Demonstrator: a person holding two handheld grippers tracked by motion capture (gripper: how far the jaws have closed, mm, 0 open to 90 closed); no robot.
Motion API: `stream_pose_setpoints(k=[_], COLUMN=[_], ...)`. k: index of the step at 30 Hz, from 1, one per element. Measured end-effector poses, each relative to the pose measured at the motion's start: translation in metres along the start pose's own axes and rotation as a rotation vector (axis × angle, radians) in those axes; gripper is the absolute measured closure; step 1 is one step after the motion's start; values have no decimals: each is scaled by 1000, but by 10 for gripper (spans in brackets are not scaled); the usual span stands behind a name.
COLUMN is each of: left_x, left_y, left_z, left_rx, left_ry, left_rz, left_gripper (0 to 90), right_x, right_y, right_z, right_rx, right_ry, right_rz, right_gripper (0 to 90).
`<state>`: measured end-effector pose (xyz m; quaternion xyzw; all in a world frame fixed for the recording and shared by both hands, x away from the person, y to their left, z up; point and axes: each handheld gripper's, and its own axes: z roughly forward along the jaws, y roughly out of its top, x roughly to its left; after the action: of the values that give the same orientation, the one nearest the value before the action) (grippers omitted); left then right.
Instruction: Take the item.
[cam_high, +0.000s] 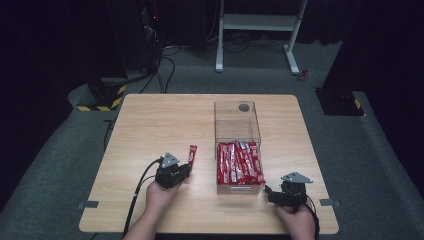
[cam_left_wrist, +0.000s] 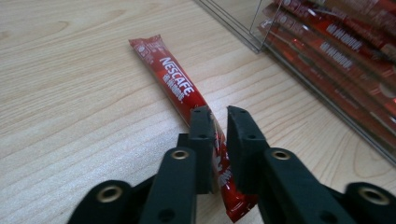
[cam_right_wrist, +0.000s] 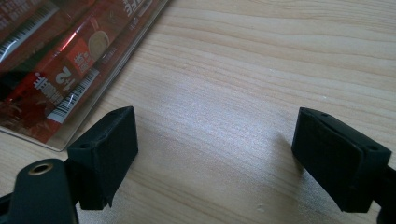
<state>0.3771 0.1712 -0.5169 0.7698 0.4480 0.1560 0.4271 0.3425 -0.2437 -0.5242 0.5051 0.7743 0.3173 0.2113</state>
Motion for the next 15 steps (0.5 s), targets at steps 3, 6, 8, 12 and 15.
stream_pose_setpoints(k=[3,6,8,12,15], left_x=[-1,0,0,0,-1], left_y=[2,3,4,6,7], left_z=[-4,-8,-10,-14,-17], left_rx=[-21,-36,-44,-58,-69], left_ry=[-4,-4,-1,-2,-12], left_rz=[-3,-2,0,8,16], left_gripper=[708,666,642,598,577], right_x=[0,0,0,0,0], right_y=[0,0,0,0,0], right_z=[0,0,0,0,0], right_rx=[0,0,0,0,0], right_ry=[0,0,0,0,0], right_rz=[0,0,0,0,0], right_gripper=[143,143,143,143,143])
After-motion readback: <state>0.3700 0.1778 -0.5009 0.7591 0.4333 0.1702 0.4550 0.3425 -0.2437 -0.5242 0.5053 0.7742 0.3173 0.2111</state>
